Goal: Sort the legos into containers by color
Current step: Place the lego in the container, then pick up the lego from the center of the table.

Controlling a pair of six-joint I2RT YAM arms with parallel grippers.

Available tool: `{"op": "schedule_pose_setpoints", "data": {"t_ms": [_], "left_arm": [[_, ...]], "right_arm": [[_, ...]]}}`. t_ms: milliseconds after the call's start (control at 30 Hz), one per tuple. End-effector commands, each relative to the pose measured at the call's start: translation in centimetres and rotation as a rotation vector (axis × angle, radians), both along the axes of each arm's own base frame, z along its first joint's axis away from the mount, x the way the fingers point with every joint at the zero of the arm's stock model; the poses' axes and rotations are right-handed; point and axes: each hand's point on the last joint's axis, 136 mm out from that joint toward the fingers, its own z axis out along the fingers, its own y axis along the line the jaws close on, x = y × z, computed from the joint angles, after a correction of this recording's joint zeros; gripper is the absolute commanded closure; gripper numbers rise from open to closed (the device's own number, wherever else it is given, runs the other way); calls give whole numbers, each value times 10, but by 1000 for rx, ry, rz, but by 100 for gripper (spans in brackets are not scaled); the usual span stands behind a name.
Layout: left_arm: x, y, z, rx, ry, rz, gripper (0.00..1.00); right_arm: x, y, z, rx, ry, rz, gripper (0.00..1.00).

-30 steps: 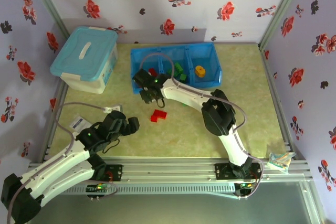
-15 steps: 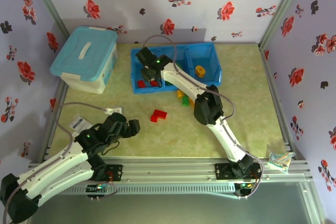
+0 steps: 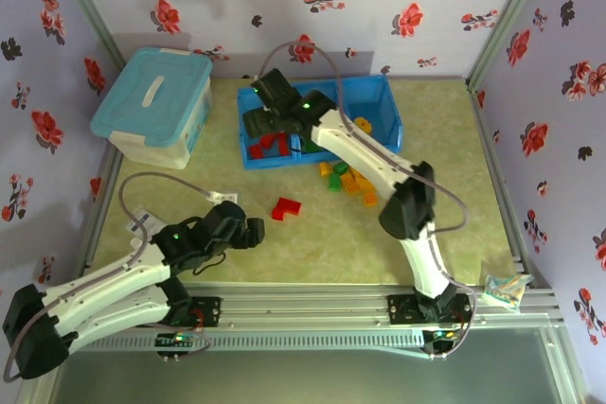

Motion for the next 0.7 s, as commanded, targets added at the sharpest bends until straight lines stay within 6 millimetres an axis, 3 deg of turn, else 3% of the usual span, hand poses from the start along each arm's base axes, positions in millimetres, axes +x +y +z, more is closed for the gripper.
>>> {"op": "schedule_pose_setpoints", "data": {"t_ms": [0,267,400,667], "left_arm": [[11,-21,13,-17,-52,-38,15],[27,-67,-6,21,2,-108,13],[37,-85,-20,53,47,-131,19],[56,-88,-52,147,137,-105,36]], "right_arm": [[-3,-26,16,25,-73,-56,14],[-26,-97,-15,43,-25,-179,14],[-39,-126,-33,49,-2,-232,14],[-62,-170,-59,58,28,-310,15]]}}
